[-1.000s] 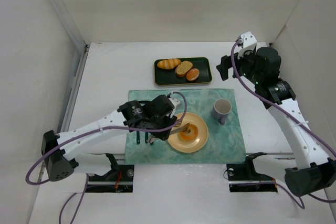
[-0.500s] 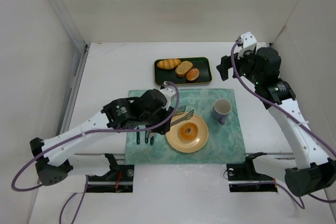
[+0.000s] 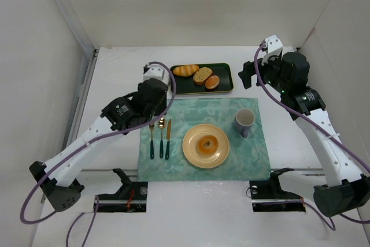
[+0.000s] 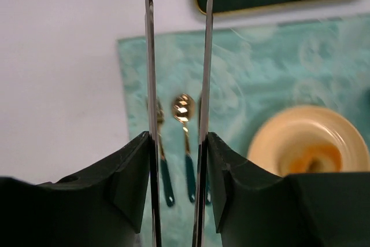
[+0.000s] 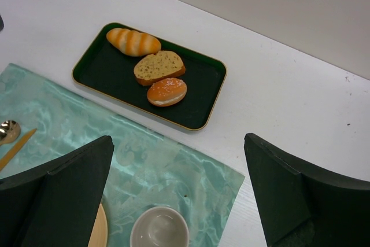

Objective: Place the bread

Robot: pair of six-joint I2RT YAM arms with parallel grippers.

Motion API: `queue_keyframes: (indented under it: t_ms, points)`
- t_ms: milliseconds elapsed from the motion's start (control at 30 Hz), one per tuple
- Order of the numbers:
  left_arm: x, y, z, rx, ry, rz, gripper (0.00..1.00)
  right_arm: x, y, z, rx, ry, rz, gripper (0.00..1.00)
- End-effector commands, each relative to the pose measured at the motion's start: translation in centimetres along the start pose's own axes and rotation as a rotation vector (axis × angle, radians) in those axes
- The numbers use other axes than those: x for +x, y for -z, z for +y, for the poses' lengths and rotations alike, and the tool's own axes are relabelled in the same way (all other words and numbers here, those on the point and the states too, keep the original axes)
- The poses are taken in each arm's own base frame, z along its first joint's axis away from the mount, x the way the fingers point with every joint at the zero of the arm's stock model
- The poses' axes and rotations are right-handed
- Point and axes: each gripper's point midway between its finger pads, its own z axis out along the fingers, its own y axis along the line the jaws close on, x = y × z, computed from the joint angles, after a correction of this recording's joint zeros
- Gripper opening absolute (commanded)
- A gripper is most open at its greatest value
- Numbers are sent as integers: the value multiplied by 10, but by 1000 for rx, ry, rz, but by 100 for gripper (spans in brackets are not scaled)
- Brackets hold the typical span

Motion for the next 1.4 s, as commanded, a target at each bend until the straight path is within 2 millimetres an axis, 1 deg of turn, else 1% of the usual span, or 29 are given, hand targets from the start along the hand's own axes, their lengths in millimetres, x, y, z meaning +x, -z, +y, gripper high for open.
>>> queue_keyframes:
  t_ms: [0,33,67,100,133,233,267,333,367,400,433,467,500,567,600,667,800,833,867,967,1033,1067,1133,1167,1200,1267,1300,1333,1367]
  points:
    - [-41,-24,35,-108,11,-172,37,-15,-1,-1,2,10,-61,100]
    - [-55,-34,54,-146,63,-213,37,-14,-3,1,-13,10,-66,100]
    - [-50,-45,58,-132,59,-190,37,-14,-6,5,-37,11,-68,100]
    - [-51,-53,68,-146,64,-187,37,-8,-8,8,-54,9,-55,100]
    - [-58,-63,87,-186,77,-206,37,-11,-8,10,-62,2,-68,100]
    - [-51,-85,111,-205,82,-188,37,-9,-8,10,-64,0,-59,100]
    - [-56,-93,131,-240,94,-208,37,-9,-8,10,-64,0,-59,100]
    - [-46,-107,145,-231,91,-195,36,-9,-8,8,-53,0,-58,100]
    - [-50,-114,165,-273,115,-228,35,-11,-5,9,-52,2,-67,100]
    - [-40,-122,175,-285,117,-210,35,-11,-5,9,-52,2,-67,100]
    - [-38,-129,178,-257,130,-206,35,-11,-5,9,-52,2,-67,100]
    - [-29,-139,196,-286,156,-181,35,-14,-2,9,-51,4,-77,100]
    - [-31,-144,203,-284,168,-189,35,-14,-1,10,-60,4,-78,100]
    - [-13,-158,211,-281,184,-147,35,-14,-1,10,-60,4,-78,100]
    - [-5,-165,220,-290,199,-129,35,-17,1,9,-50,6,-86,100]
    - [5,-171,224,-278,197,-98,36,-17,1,9,-50,6,-86,100]
    - [12,-182,226,-264,178,-75,37,-17,1,9,-50,6,-86,100]
    - [19,-187,230,-271,176,-51,37,-17,1,9,-50,6,-86,100]
    - [17,-190,228,-253,176,-51,38,-17,1,9,-50,6,-86,100]
    - [28,-199,229,-252,157,-10,41,-19,4,9,-49,8,-95,100]
    - [33,-203,227,-239,158,12,45,-19,4,9,-49,8,-95,100]
    - [42,-208,228,-238,152,44,46,-19,4,9,-49,8,-95,100]
    - [42,-212,228,-237,152,58,48,-19,4,9,-49,8,-95,100]
    - [48,-213,228,-236,154,78,49,-19,4,9,-49,8,-95,100]
    - [59,-218,227,-234,156,116,52,-19,4,9,-49,8,-95,100]
    - [59,-221,230,-243,157,127,55,-19,4,9,-49,8,-95,100]
    - [68,-225,229,-241,158,158,56,-19,4,9,-49,8,-95,100]
    - [69,-226,229,-241,159,169,58,-19,4,9,-49,8,-95,100]
    - [64,-226,230,-241,159,160,58,-22,7,9,-48,9,-104,100]
